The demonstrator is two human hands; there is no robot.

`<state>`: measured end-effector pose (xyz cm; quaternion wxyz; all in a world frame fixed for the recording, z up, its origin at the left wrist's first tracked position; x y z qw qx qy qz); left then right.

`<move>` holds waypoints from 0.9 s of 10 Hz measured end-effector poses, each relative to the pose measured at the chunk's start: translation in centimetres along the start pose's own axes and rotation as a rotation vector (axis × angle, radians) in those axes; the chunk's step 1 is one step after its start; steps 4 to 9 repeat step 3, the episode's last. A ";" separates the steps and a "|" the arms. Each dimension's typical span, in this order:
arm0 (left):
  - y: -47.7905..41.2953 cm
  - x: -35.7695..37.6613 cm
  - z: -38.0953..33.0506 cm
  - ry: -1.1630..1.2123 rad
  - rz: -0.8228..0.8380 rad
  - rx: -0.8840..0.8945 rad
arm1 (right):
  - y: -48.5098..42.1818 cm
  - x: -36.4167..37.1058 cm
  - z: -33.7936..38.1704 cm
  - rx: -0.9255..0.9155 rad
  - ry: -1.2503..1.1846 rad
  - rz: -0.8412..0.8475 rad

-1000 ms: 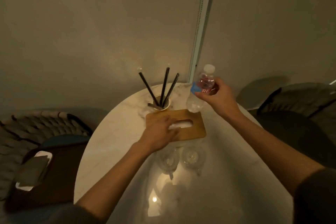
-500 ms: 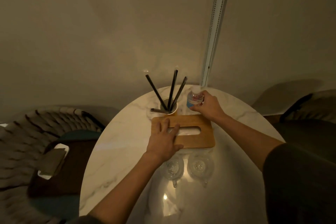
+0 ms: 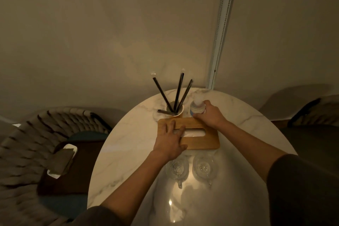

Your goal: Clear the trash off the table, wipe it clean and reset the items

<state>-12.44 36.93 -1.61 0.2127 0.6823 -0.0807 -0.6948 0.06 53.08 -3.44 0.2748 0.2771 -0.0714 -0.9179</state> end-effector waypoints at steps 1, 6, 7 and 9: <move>0.4 -0.3 0.5 0.195 -0.027 0.010 | 1.7 -1.2 1.3 -0.006 0.015 -0.068; 4.8 -1.9 1.5 0.633 -0.233 0.073 | 8.5 -2.8 3.3 -0.209 -0.049 -0.199; 4.8 -1.9 1.5 0.633 -0.233 0.073 | 8.5 -2.8 3.3 -0.209 -0.049 -0.199; 4.8 -1.9 1.5 0.633 -0.233 0.073 | 8.5 -2.8 3.3 -0.209 -0.049 -0.199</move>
Point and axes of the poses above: each hand's wrist, its own y-axis away from the middle knuckle, its own x-axis out of the palm, z = x × y, the point moved 1 cm from there along -y, towards the middle knuckle, and after that the axes turned 13 degrees about -y, right-handed, at the moved point
